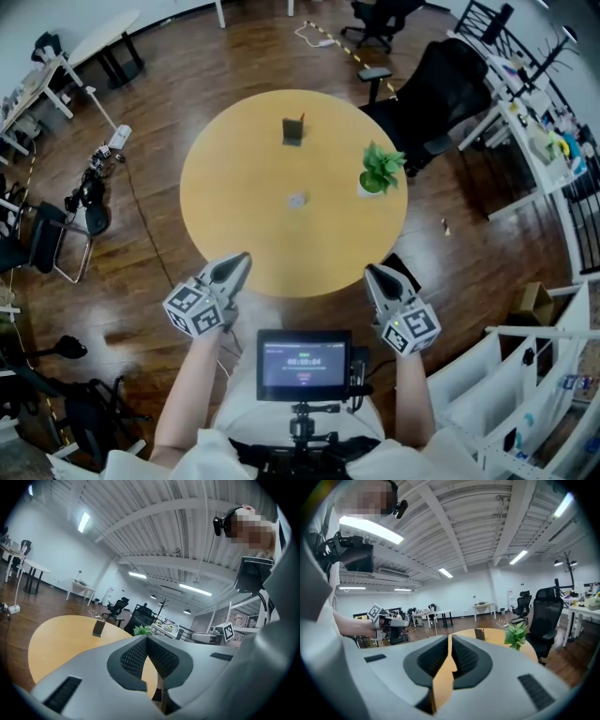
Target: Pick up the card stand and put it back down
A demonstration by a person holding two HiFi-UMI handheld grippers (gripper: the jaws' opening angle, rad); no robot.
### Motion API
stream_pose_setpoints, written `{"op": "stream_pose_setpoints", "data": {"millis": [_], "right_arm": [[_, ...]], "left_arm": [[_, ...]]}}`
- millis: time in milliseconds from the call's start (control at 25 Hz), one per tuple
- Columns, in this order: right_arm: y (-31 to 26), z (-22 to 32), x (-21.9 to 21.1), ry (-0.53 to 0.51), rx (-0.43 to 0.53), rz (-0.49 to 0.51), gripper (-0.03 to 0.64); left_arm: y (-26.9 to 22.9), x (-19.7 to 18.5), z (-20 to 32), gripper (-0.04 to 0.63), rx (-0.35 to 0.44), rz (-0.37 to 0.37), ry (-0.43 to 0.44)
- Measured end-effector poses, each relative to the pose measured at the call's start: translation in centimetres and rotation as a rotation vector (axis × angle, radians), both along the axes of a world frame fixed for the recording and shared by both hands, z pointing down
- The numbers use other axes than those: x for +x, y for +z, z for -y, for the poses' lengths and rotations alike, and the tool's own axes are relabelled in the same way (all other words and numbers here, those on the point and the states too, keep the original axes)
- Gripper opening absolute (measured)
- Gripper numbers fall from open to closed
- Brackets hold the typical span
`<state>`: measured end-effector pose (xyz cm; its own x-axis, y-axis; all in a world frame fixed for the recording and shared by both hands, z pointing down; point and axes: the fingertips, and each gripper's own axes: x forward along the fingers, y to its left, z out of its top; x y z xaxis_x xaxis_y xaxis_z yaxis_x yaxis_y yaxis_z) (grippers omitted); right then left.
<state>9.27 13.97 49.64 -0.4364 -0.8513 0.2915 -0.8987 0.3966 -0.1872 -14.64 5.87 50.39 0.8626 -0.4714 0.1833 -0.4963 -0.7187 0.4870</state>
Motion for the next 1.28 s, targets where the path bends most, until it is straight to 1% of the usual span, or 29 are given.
{"op": "stream_pose_setpoints", "data": {"millis": [200, 480, 640, 760, 920, 1080, 1280], "right_arm": [[0.1, 1.5, -0.6, 0.039, -0.004, -0.011, 0.034], [0.3, 2.7, -1.9, 0.093, -0.008, -0.031, 0.041], [0.6, 2.6, -2.4, 0.117, -0.015, -0.038, 0.041], [1.2, 2.4, -2.3, 0.128, -0.025, -0.037, 0.043], [1.2, 2.8, -2.2, 0.121, -0.033, -0.041, 0.044], [0.9, 3.9, -1.6, 0.094, -0.019, -0.027, 0.046], [1.6, 6.1, -0.1, 0.034, -0.035, -0.007, 0.046]], "left_arm": [[0.1, -0.5, 2.9, 0.003, 0.003, -0.014, 0.036], [0.9, -1.3, 5.0, 0.003, -0.002, -0.037, 0.100], [2.2, -0.8, 5.3, 0.003, -0.012, -0.046, 0.139], [2.8, -0.5, 5.2, 0.003, -0.019, -0.048, 0.152], [3.0, -0.9, 5.4, 0.003, -0.024, -0.054, 0.133], [3.7, -1.1, 5.5, 0.003, -0.039, -0.030, 0.101], [3.3, -0.4, 6.5, 0.003, -0.047, -0.012, 0.033]]}}
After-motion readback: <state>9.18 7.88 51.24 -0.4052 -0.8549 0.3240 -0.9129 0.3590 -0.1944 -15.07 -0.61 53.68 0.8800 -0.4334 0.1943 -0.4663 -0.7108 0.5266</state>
